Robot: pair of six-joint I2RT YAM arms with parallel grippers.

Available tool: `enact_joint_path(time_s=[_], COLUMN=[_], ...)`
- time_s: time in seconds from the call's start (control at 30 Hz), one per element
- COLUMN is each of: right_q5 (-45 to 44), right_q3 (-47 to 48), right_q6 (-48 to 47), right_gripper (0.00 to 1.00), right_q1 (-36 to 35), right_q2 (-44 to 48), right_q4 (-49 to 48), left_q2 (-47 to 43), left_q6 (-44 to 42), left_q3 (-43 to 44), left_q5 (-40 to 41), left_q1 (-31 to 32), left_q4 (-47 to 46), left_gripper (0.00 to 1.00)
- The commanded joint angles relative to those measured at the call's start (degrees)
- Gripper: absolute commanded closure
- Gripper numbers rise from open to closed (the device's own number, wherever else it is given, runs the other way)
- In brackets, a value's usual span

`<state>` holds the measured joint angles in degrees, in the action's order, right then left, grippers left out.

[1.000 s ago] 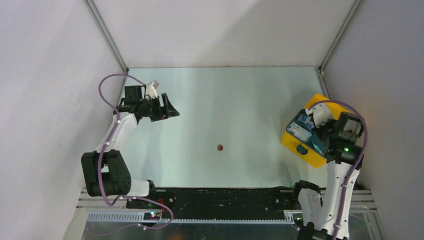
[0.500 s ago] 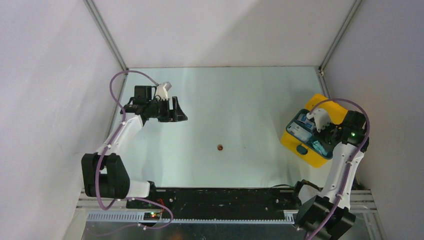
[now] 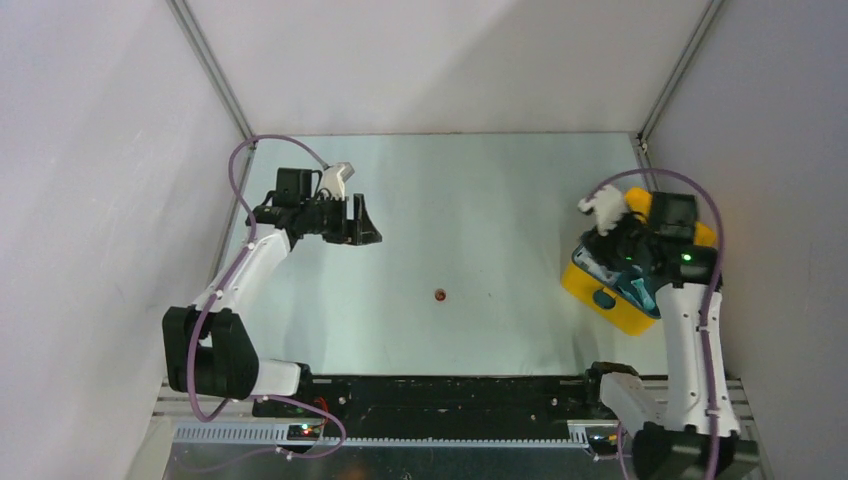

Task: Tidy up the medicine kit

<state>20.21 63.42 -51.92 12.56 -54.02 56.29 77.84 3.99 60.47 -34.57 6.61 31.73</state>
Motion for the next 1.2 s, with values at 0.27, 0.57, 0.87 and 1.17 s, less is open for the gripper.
enact_joint_path(time_s=[0.27, 0.57, 0.87, 1.17], right_q5=[0.9, -6.3, -17.8, -16.5], right_q3=[2.2, 2.7, 10.7, 14.2], right_q6=[19.0, 13.9, 18.1, 17.7], right_gripper=[0.39, 0.43, 0.40, 0.44], right_q1=[-43.3, -60.7, -63.8, -65.0], right_q2=[-21.5, -37.5, -51.3, -56.0], right_q4=[-15.1, -24.3, -28.3, -26.4], left_q2=[-5.2, -6.0, -5.2, -4.9], left_q6=[-7.2, -8.0, -8.3, -7.7], left_q3=[0.6, -0.5, -0.3, -0.2], left_q5=[5.4, 6.2, 11.1, 12.2], left_q1=[1.4, 1.4, 1.1, -0.3], left_q4=[2.6, 3.6, 3.7, 3.8], left_gripper=[0.21, 0.21, 0.21, 0.21])
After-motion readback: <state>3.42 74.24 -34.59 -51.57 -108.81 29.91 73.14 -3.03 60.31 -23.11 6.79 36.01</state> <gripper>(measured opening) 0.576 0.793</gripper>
